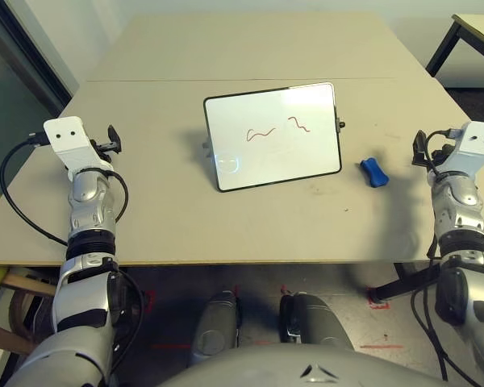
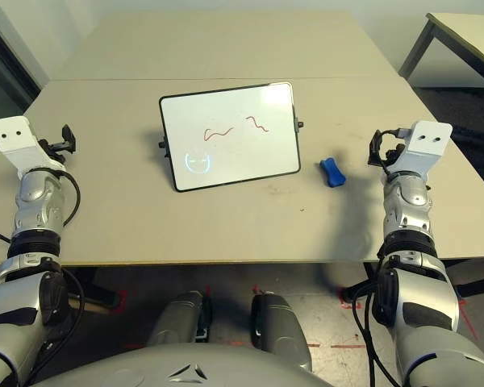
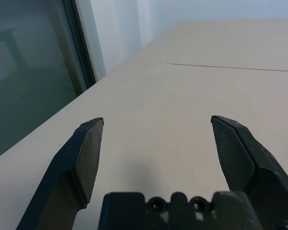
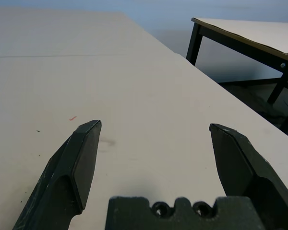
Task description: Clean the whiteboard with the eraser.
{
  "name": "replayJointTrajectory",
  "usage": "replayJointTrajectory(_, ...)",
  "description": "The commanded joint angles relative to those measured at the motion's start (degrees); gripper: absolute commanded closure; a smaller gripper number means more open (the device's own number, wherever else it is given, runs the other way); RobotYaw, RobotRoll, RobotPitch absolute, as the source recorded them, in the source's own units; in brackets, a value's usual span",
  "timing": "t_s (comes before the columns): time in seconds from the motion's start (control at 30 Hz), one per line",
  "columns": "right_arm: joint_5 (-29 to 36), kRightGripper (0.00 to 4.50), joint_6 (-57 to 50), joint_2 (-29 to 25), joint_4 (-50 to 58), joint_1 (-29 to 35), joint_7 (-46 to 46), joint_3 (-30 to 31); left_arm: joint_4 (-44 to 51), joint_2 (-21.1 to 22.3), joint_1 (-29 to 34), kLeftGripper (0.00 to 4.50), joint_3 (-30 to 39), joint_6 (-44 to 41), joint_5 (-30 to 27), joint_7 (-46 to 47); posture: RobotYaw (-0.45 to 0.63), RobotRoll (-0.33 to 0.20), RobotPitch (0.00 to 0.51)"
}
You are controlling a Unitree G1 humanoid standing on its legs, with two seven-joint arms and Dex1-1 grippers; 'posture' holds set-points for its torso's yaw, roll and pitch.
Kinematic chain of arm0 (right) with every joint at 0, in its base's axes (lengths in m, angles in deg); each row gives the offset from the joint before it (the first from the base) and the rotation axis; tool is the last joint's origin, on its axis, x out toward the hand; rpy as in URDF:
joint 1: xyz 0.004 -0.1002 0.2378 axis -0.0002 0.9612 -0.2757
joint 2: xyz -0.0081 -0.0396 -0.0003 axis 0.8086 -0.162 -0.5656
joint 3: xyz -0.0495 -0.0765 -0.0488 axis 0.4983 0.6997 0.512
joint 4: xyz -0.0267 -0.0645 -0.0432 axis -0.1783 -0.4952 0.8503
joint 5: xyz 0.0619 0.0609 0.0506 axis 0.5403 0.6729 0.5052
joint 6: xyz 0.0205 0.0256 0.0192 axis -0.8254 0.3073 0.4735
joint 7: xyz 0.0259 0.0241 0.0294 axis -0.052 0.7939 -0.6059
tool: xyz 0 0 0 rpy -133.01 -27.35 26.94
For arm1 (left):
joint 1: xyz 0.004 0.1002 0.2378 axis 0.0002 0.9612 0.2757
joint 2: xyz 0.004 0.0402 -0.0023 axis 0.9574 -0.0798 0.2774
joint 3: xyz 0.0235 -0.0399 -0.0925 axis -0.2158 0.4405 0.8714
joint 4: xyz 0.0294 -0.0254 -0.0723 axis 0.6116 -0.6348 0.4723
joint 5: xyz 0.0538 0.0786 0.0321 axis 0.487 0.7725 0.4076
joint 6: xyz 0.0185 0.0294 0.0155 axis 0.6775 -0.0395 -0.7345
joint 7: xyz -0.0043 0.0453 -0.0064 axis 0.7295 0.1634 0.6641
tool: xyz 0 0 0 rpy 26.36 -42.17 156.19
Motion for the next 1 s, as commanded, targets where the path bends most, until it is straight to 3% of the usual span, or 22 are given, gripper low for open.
replayJointTrajectory(0.03,0.64,0.02,0.64,-0.31,-1.05,-0.79,0.27,-0.53,-1.62,-0.25,-0.26,0.0,0.07,1.06,0.36,0.94,0.26,0.0,0.049)
replayJointTrajectory(0.2,1.11,0.02,-2.28,-0.38,3.23,-0.52,0.76,0.04,-1.83,0.63,-1.86,0.0,-0.03,1.72,-0.34,-1.7,0.24,0.0,0.047)
replayJointTrajectory(0.33,0.66,0.02,-12.97,-1.52,12.37,0.5,1.22,2.04,-2.92,3.15,-4.62,0.0,-1.05,0.95,-0.57,-7.85,0.22,0.0,0.061)
replayJointTrajectory(0.7,7.79,0.02,-59.89,-8.47,44.56,2.45,12.19,8.38,-1.82,11.46,-8.98,0.0,-3.57,-5.58,-6.49,-40.11,0.17,0.0,0.07)
replayJointTrajectory(0.87,10.29,0.02,-71.61,-11.03,49.4,2.58,17.54,11.58,1.75,15.6,-9.61,0.0,-4.71,-12.23,-10.68,-56.21,0.17,0.0,0.074)
replayJointTrajectory(1.0,8.85,0.02,-73.25,-10.95,48.58,3.01,18.49,14.05,4.68,18.81,-9.76,0.0,-6.75,-19.23,-11.74,-64.89,0.18,0.0,0.071)
